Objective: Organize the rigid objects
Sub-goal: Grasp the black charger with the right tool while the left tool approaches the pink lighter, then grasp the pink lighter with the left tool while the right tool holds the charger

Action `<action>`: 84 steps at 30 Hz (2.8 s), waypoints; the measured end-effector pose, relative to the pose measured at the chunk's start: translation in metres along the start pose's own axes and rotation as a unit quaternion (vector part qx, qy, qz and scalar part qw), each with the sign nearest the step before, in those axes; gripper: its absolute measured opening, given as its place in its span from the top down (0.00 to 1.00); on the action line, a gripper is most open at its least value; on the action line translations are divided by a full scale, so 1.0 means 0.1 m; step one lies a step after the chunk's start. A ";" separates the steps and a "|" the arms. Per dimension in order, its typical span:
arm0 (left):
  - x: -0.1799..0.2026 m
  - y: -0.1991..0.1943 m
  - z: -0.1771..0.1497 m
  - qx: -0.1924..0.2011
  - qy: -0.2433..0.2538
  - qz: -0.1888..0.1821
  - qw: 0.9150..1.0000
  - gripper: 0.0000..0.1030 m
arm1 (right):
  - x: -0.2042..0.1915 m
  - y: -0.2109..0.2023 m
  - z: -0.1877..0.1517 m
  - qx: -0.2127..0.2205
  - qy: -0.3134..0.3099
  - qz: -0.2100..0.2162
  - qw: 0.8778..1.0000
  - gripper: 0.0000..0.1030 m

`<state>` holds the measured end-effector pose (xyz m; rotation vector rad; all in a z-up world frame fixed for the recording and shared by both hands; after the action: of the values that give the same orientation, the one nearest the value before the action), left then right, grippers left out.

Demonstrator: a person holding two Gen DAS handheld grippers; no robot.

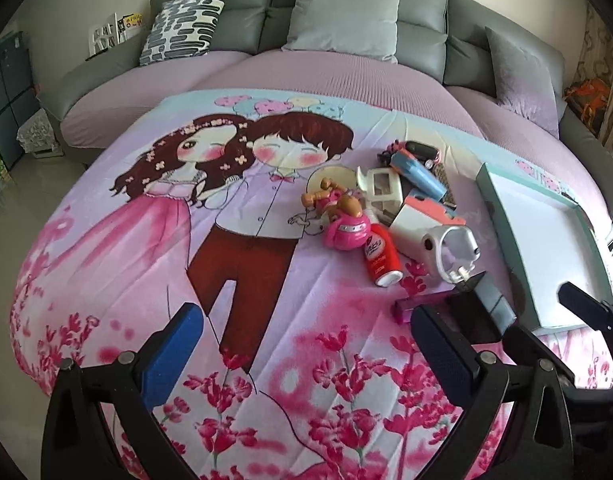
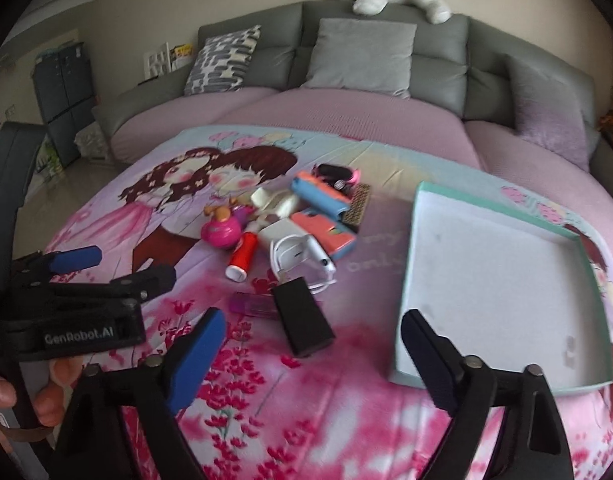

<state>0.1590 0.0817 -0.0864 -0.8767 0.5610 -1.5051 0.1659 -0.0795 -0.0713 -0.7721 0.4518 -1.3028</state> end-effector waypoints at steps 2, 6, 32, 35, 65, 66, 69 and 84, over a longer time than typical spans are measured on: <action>-0.02 0.06 -0.01 -0.002 0.002 -0.002 1.000 0.00 | -0.05 0.09 -0.01 -0.008 -0.003 0.006 1.000 0.20; -0.07 0.19 -0.02 -0.009 0.000 -0.002 1.000 0.00 | -0.11 0.22 -0.03 -0.015 -0.008 0.015 1.000 0.26; -0.02 0.45 -0.15 -0.030 0.005 -0.002 1.000 0.00 | -0.10 0.42 -0.18 -0.034 0.045 0.051 0.997 0.65; 0.02 0.47 -0.16 -0.033 0.011 -0.003 0.999 0.00 | -0.08 0.39 -0.16 -0.029 0.054 0.061 0.996 0.67; 0.79 0.69 -0.08 -0.045 0.034 -0.010 0.998 0.00 | 0.77 -0.22 0.12 0.065 0.106 -0.016 0.992 0.69; 0.81 0.71 -0.08 -0.048 0.031 -0.011 0.998 0.00 | 0.80 -0.23 0.13 0.066 0.108 -0.018 0.992 0.69; 0.89 0.75 -0.07 -0.053 0.029 -0.018 0.998 0.00 | 0.86 -0.24 0.12 0.067 0.114 -0.022 0.991 0.69; 0.91 0.90 -0.14 -0.091 0.026 -0.001 0.996 0.19 | 0.91 -0.18 0.07 0.059 0.119 -0.027 0.991 0.69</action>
<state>0.2060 -0.0214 -0.1465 -0.9797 0.7439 -1.4979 0.1794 -0.1667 -0.0422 -0.5353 0.5428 -1.4661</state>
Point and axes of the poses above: each gripper's, at about its wrist camera, not at the fingertips, and y roughly the way its jaws point, x to its right, z to its top, the point moved 9 cm from there along y, roughly the way its jaws point, and after that the axes turned 11 degrees about -z, right-handed, at the moved point
